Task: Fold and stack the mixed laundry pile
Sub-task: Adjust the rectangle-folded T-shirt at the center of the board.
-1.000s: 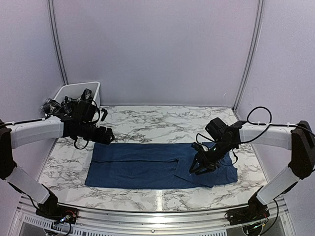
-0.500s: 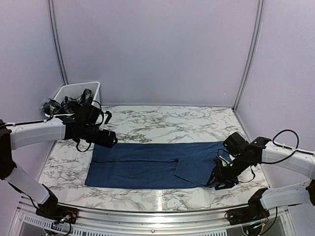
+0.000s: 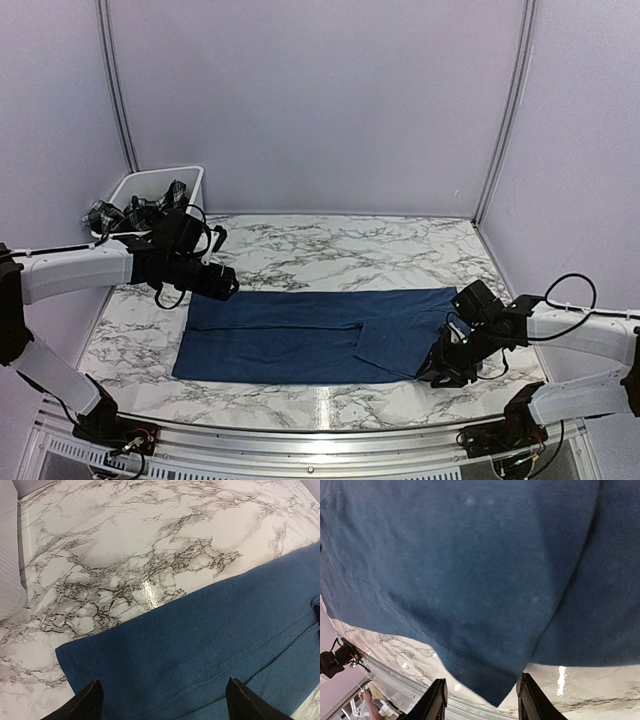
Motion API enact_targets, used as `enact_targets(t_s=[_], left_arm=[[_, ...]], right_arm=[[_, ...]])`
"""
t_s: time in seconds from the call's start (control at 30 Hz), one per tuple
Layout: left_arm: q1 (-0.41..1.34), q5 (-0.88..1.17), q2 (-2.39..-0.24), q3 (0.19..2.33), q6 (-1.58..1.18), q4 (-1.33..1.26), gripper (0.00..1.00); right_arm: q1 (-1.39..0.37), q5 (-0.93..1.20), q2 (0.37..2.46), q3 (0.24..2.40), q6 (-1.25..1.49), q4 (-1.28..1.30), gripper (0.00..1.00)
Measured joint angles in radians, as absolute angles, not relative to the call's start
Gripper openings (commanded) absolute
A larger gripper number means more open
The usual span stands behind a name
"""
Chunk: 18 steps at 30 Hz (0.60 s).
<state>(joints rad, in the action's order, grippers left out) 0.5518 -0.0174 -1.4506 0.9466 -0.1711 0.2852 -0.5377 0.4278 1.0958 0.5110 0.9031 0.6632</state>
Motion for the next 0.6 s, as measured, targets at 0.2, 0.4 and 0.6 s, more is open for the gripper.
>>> enact_targets(t_s=[0.2, 0.4, 0.6], left_arm=[[0.552, -0.017, -1.451, 0.947, -0.165, 0.285, 0.88], [0.552, -0.017, -1.464, 0.955, -0.153, 0.285, 0.88], [0.552, -0.017, -1.488, 0.971, -0.148, 0.285, 0.88]], right_arm=[[-0.517, 0.428, 1.122, 0.48, 0.926, 0.62, 0.13], [-0.506, 0.441, 1.132, 0.497, 0.926, 0.612, 0.0], [-0.495, 0.45, 1.163, 0.596, 0.911, 0.641, 0.0]])
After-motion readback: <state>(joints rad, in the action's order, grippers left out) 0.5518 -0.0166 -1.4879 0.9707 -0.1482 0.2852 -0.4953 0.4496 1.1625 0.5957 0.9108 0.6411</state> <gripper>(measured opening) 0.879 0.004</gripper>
